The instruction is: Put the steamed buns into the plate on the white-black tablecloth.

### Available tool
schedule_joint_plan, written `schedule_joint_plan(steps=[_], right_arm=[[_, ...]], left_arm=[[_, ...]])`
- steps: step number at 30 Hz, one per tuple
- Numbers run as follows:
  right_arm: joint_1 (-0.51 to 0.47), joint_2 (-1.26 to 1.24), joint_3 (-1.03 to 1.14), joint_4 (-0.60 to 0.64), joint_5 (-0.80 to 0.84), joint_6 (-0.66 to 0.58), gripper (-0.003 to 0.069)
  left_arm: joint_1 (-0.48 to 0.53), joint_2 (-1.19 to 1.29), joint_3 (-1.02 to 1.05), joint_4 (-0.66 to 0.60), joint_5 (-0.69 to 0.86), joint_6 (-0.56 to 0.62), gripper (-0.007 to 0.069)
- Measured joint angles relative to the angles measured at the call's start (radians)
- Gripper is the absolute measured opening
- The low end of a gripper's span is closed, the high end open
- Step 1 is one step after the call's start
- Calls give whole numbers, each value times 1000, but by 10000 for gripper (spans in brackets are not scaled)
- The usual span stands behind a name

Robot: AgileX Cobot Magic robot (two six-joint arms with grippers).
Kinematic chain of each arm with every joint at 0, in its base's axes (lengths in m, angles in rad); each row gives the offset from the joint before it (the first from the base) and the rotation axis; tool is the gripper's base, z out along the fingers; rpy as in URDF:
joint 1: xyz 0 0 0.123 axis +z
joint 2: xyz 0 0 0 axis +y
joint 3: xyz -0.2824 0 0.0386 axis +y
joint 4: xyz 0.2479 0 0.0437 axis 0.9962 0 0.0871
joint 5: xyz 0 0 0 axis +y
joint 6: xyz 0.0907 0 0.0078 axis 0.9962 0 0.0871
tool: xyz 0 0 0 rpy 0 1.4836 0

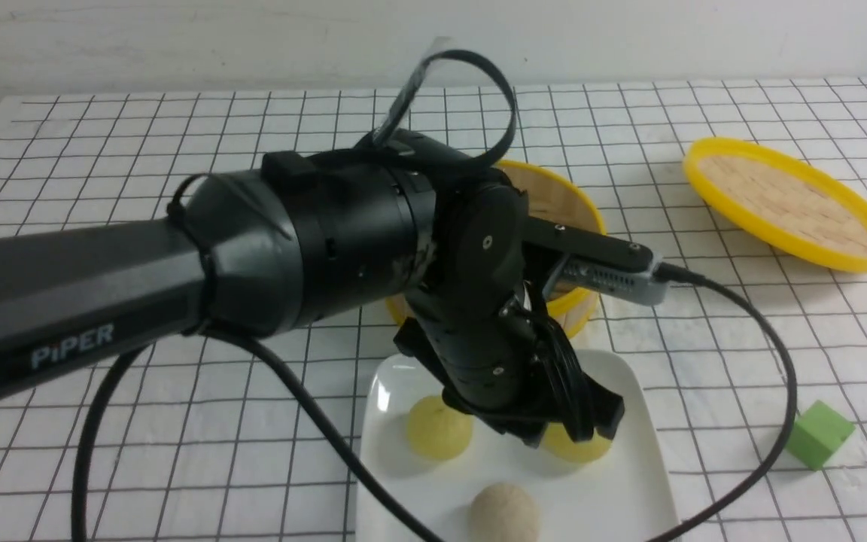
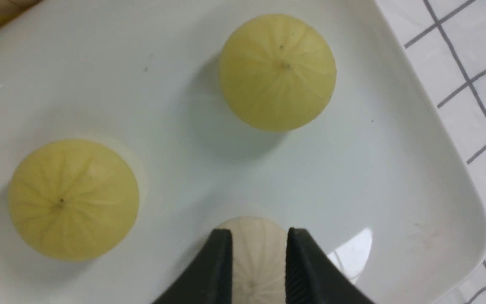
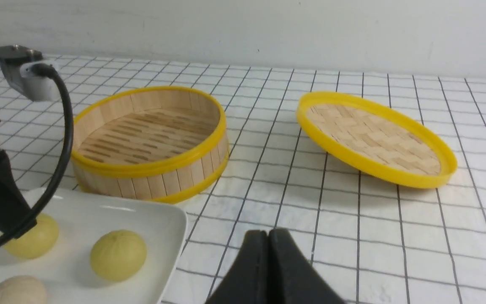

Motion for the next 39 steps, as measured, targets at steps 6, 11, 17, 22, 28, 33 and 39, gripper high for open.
schedule_joint_plan(steps=[6, 11, 17, 22, 28, 33, 39], right_arm=[[0, 0, 25, 0, -79, 0, -2], [0, 0, 26, 0, -81, 0, 1], [0, 0, 26, 0, -81, 0, 5], [0, 0, 35, 0, -85, 0, 9], [-1, 0, 137, -7, -129, 0, 12], [-55, 0, 233, -24, -137, 1, 14], [-167, 0, 345, -30, -147, 1, 20]], left_arm=[[0, 0, 0, 21, 12, 1, 17], [0, 0, 0, 32, 12, 1, 2], [0, 0, 0, 33, 13, 1, 2], [0, 0, 0, 34, 13, 1, 2], [0, -4, 0, 40, 14, 1, 2], [0, -46, 0, 93, 14, -3, 2], [0, -153, 0, 225, 27, -59, 2]])
